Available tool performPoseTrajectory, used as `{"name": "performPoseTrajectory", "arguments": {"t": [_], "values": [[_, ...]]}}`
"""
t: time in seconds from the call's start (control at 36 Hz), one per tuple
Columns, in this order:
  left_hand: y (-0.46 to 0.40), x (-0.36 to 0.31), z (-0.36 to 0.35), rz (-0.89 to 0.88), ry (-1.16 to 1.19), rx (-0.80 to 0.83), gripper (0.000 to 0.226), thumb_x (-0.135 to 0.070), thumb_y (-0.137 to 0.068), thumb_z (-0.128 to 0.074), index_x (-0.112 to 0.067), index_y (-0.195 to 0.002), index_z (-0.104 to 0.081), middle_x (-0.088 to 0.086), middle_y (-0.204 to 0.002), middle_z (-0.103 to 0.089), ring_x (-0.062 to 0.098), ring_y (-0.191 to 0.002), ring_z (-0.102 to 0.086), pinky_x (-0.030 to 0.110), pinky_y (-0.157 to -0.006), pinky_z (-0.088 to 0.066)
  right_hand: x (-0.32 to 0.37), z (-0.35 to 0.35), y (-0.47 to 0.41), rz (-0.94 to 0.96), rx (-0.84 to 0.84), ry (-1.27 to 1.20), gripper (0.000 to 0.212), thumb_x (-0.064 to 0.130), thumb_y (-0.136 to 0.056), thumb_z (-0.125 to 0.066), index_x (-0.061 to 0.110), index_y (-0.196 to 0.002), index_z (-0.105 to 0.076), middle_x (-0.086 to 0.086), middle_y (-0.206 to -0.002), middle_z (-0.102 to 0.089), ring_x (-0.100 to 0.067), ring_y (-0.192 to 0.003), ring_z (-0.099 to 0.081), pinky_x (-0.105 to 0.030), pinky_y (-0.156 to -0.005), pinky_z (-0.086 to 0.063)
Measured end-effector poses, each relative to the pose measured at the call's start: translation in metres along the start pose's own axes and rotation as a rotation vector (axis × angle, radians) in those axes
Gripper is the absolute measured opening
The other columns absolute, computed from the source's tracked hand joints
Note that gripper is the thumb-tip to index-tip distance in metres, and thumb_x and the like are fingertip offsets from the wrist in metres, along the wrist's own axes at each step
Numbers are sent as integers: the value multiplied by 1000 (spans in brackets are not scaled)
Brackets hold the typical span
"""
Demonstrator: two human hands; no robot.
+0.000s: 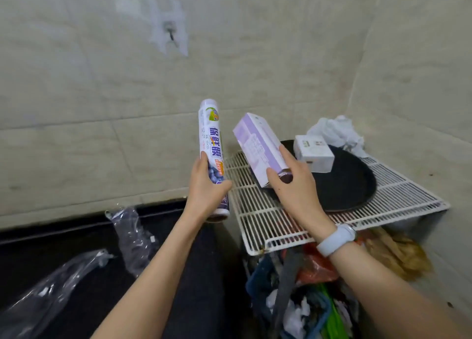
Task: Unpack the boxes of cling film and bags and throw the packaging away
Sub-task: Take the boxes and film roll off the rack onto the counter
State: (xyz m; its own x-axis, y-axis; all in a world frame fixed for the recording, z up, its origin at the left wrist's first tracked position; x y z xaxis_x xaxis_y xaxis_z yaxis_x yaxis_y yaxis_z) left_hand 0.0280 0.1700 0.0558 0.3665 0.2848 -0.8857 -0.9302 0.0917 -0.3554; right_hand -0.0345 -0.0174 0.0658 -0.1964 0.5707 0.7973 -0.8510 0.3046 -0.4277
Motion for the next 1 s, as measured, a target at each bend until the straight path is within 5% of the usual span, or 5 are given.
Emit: {"name": "performPoseTrajectory", "arguments": {"t": [0.08, 0.31, 0.39, 0.64, 1.0], "values": [[37, 52, 48, 138, -41, -56, 32, 4, -70, -60, -1, -95, -40, 12, -87, -43, 17, -70, -42, 18, -61, -40, 15, -60, 26, -4, 85, -22, 61, 31, -86, -55, 30, -142, -31, -8, -117, -45, -14, -94, -51, -19, -83, -38], [164, 192, 136, 346, -196, -33, 47, 1, -64, -62, -8, -106, -43, 5, -101, -45, 18, -86, -51, 9, -66, -43, -2, -225, 151, -33, 373, 156, 60, 36, -87, -54, 32, -141, -28, -1, -116, -35, -22, -106, -48, -27, -85, -39], [206, 236, 154, 438, -285, -4, 55, -4, -62, -62, -7, -112, -39, 3, -103, -40, 24, -92, -49, 28, -76, -50, -34, -262, 197, -156, 480, 238, 61, 33, -89, -52, 28, -143, -25, -10, -125, -36, -32, -115, -44, -36, -94, -43], [270, 312, 173, 696, -445, 88, 90, -9, -73, -60, -9, -148, -10, 14, -156, -9, 39, -133, -25, 39, -112, -26, -86, -304, 270, -258, 593, 485, 66, 30, -87, -58, 21, -143, -23, -14, -127, -29, -34, -112, -37, -38, -87, -44], [253, 311, 176, 658, -699, 88, 80, -23, -78, -57, -18, -145, -14, 12, -157, 7, 31, -143, 6, 55, -113, -3, -83, -304, 259, -202, 613, 429, 53, 30, -90, -50, 15, -138, -35, -13, -149, -26, -32, -132, -31, -40, -107, -33]]}}
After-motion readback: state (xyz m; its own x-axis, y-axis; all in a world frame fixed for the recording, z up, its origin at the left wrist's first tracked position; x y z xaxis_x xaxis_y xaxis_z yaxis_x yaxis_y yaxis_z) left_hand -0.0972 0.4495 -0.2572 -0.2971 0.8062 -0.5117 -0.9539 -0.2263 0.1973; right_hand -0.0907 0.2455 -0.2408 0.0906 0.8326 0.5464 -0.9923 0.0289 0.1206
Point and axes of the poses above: each hand's wrist, its own y-axis away from the middle knuckle, its own z-axis out of the back of the hand, x = y × z, the point moved 9 cm from there along -y, towards the middle knuckle
